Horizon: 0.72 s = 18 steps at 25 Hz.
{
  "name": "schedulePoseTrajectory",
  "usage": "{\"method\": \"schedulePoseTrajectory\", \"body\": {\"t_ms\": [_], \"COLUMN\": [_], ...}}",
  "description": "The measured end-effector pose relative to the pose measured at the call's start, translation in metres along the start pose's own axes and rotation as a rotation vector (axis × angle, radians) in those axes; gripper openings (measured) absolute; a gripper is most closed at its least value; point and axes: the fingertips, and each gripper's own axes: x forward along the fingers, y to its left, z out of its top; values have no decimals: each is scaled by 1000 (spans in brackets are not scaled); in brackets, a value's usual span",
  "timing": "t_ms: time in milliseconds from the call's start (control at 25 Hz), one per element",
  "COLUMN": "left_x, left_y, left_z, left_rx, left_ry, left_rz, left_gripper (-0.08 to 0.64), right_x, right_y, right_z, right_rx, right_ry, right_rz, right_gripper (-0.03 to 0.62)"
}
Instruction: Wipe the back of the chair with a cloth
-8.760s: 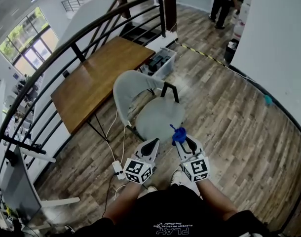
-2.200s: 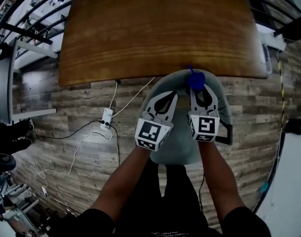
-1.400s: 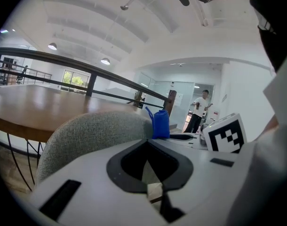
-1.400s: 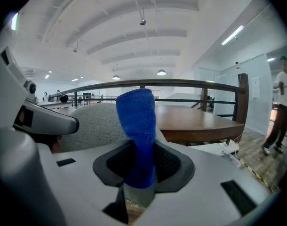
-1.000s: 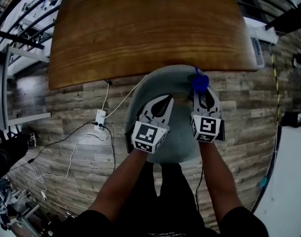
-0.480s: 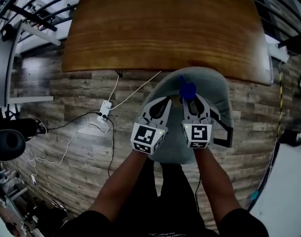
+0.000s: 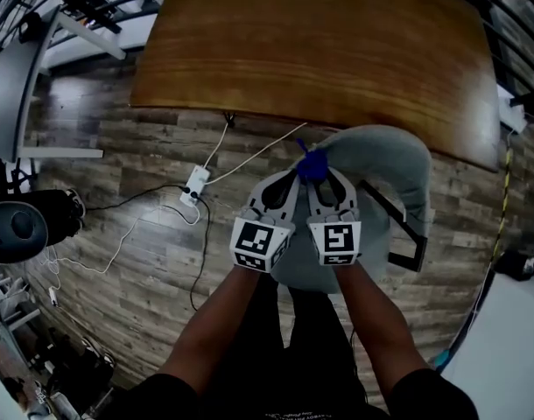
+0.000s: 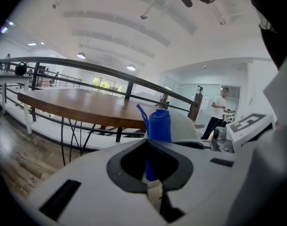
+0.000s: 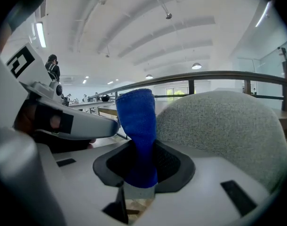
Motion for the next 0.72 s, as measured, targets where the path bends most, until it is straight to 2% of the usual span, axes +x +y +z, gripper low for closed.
{"method": "schedulePoseTrajectory", "body": {"t_ms": [240, 440, 720], "left_x": [0, 14, 31], "left_y": [6, -7, -22], "left_z": [-4, -2, -7], "left_rx": [-1, 53, 62], "left_ry": [6, -1, 23], "left_rz": [-1, -30, -68], "left_gripper": [6, 6, 6], "right_x": [4, 3, 0], "right_y": [-8, -14, -46], "right_z": [1, -2, -10], "right_rx": [55, 25, 67], "right_ry": [-8, -22, -27], "right_rz": [-18, -29, -110], "right_gripper": [110, 110, 110]}}
